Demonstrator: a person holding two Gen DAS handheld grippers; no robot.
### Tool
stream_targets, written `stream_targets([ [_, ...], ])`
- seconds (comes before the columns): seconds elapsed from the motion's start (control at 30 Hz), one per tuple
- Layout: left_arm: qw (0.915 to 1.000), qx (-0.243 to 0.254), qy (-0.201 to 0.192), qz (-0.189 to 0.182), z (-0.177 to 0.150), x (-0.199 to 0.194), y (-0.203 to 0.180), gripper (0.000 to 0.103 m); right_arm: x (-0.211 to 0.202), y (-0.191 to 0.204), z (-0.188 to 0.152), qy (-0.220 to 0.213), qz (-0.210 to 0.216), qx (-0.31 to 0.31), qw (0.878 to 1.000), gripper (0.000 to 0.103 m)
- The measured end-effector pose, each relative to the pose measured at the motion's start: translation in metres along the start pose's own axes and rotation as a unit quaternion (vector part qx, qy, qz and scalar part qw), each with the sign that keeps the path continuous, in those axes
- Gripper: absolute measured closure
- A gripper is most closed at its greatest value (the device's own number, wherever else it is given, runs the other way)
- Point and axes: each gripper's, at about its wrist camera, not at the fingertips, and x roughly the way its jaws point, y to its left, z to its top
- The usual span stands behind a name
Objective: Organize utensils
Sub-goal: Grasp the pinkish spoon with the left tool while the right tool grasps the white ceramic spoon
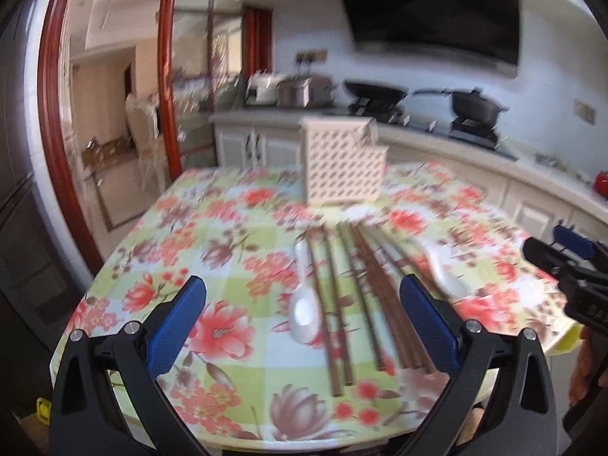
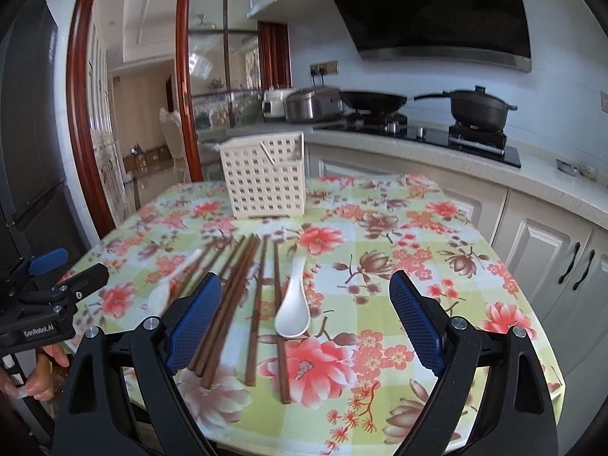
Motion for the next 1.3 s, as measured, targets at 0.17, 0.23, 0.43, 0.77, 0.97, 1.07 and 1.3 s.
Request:
stream_targets([
  [0.17, 0.9972, 0.001, 0.074, 0.011, 0.003, 0.053, 0.011, 0.005, 0.053, -0.013, 0.009, 0.062, -0.005, 0.002, 0.998, 0.018],
  [0.23, 0.9951, 0.003, 0.097, 0.017, 0.005, 0.073, 0.014, 0.005, 0.072, -0.013, 0.011, 0.085, -0.005, -0.002, 0.996, 0.020],
  [0.43, 0.9878, 0.013, 0.155, 0.009, 0.009, 0.114, 0.014, 0.005, 0.115, -0.001, 0.014, 0.140, 0.007, -0.021, 0.990, 0.040],
  [0.77, 0.9721, 0.023, 0.232, -0.025, 0.038, 0.167, 0.008, 0.022, 0.175, 0.013, 0.028, 0.243, 0.036, -0.062, 0.967, 0.056],
  [0.97, 0.9663, 0.040, 0.253, -0.030, 0.045, 0.185, 0.006, 0.037, 0.191, 0.017, 0.034, 0.265, 0.038, -0.076, 0.960, 0.067],
  [1.07, 0.9634, 0.046, 0.263, -0.027, 0.043, 0.192, 0.004, 0.052, 0.198, 0.017, 0.037, 0.271, 0.028, -0.078, 0.959, 0.071],
  [1.3, 0.9610, 0.042, 0.272, -0.024, 0.044, 0.205, 0.008, 0.063, 0.209, 0.018, 0.037, 0.280, 0.027, -0.081, 0.956, 0.078],
])
